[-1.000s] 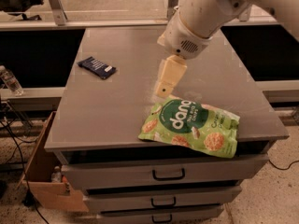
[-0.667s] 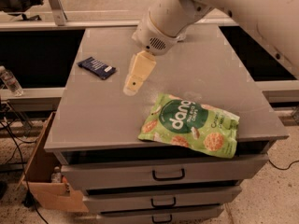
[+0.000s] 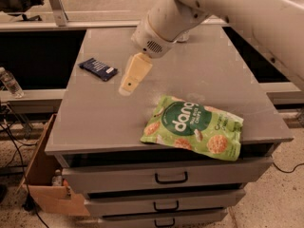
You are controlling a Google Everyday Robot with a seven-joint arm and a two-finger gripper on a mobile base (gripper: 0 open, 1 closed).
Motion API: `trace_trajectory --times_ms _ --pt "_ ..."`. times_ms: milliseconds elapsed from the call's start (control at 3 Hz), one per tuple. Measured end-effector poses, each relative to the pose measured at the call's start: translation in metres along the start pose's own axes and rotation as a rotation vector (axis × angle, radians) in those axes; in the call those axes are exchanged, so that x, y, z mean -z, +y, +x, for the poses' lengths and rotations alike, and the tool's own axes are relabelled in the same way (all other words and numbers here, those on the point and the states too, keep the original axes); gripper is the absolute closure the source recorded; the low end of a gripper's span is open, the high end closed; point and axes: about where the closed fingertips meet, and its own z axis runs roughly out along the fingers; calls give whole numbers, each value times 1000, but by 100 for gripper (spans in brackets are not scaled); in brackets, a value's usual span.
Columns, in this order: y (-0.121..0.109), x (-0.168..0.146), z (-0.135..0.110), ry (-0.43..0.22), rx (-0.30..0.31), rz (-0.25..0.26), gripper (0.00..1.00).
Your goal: Pick rxbar blueberry
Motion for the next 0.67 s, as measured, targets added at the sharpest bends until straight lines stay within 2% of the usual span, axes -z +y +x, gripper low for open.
trace_trajectory --times_ms 333,667 --pt "-25 -44 -13 -90 -54 27 0" --pt "-57 -90 -19 -183 -137 70 0"
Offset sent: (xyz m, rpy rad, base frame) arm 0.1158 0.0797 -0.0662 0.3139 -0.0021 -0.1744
